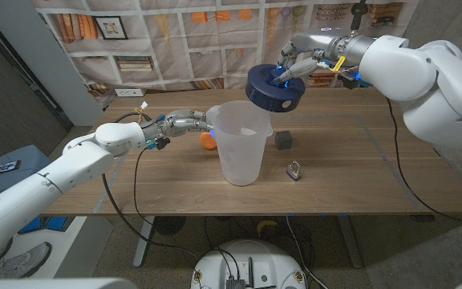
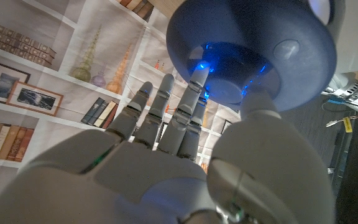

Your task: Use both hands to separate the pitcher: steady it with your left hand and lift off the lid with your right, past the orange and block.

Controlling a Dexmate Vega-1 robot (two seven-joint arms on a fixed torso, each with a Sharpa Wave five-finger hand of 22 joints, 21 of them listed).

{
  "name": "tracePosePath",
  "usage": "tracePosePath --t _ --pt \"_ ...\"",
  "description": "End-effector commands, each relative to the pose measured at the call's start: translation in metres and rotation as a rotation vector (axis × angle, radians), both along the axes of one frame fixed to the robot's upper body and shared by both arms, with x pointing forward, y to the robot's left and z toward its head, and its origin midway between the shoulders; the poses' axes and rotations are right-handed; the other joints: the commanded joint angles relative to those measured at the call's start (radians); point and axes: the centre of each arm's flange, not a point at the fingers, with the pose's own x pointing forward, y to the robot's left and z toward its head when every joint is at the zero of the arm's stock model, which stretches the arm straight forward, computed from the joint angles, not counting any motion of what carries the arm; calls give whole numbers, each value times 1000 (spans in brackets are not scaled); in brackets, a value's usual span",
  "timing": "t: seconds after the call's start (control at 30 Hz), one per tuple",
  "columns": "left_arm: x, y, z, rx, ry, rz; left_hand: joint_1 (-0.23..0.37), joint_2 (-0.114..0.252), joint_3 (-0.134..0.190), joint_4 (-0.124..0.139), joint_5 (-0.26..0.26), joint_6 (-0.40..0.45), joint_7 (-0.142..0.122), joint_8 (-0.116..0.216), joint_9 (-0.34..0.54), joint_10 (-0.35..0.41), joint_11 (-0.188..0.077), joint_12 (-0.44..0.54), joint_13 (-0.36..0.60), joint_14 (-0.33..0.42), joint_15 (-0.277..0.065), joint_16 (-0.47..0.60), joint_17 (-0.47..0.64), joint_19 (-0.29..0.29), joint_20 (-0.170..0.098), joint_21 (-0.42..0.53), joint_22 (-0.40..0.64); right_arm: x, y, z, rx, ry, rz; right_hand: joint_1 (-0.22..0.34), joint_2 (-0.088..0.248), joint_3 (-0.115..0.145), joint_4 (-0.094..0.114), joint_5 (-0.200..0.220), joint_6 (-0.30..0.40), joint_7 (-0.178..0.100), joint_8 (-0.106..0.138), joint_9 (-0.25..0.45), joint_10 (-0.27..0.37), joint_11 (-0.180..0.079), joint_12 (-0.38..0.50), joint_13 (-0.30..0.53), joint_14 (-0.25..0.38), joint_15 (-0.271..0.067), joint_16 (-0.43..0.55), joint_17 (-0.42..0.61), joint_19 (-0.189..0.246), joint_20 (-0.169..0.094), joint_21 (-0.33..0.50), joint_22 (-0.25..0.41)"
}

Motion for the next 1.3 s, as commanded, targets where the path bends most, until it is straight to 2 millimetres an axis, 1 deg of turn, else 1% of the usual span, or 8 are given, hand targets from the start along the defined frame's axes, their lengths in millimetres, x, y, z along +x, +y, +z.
tracePosePath --t 0.03,0.3,0.57,0.7,0.87,1.03,1.13,1.3 --pt "1 2 2 1 8 -17 -15 -1 -13 -1 3 -12 3 1 2 -23 -1 -1 3 -23 -131 1 5 -9 -77 -4 4 11 -11 6 36 40 -50 81 108 2 7 6 132 -123 5 5 8 -7 -1 5 11 -146 -3 1 3 2 3 4" --pt "1 5 3 7 16 -29 -19 1 -30 -5 4 -47 3 2 2 -71 2 0 3 -72 -113 4 6 -31 -75 -6 4 21 -14 8 35 54 -70 80 108 0 8 6 130 -124 3 4 8 -7 -3 6 11 -145 -4 1 3 3 2 4" --pt "1 8 3 10 32 -44 -32 5 -55 -3 5 -123 1 0 1 -162 15 1 3 -159 -65 4 6 -66 -58 -7 2 29 -19 9 46 65 -87 80 108 0 8 6 131 -124 2 4 9 -7 -4 7 11 -145 -5 1 2 3 2 4" --pt "1 9 4 20 46 -60 -40 7 -71 -4 5 -176 0 1 0 -230 30 0 2 -233 -44 0 5 -94 -41 -10 1 32 -21 10 49 66 -92 80 108 -1 8 6 131 -124 2 4 9 -7 -5 8 11 -145 -5 2 1 4 2 4" --pt "1 13 3 12 56 -66 -57 7 -83 2 4 -199 -3 3 0 -256 48 5 2 -258 -29 4 5 -117 -15 -11 1 39 -24 11 56 69 -111 80 109 -1 8 6 132 -124 2 5 10 -7 -5 9 11 -145 -6 2 0 3 1 4" --pt "3 16 1 -13 68 -80 -81 12 -100 6 6 -245 5 2 -1 -326 70 3 1 -322 -1 2 5 -148 11 -10 1 47 -30 10 67 68 -143 80 107 -1 8 6 131 -124 2 6 11 -7 -6 10 8 -144 -9 1 -2 1 1 4" --pt "3 18 1 -34 67 -84 -88 12 -105 6 6 -263 6 1 -1 -344 72 4 0 -334 3 5 5 -157 20 -10 1 51 -34 8 68 61 -157 80 107 -2 8 6 131 -124 2 7 12 -7 -5 11 8 -144 -8 2 -1 2 1 4" --pt "4 20 0 -59 76 -93 -117 17 -119 14 5 -273 5 7 -2 -395 100 2 -1 -377 23 2 6 -180 41 -12 1 60 -45 4 104 74 -176 80 107 -3 7 6 132 -124 3 9 12 -7 -6 12 8 -144 -9 2 -1 0 1 4"
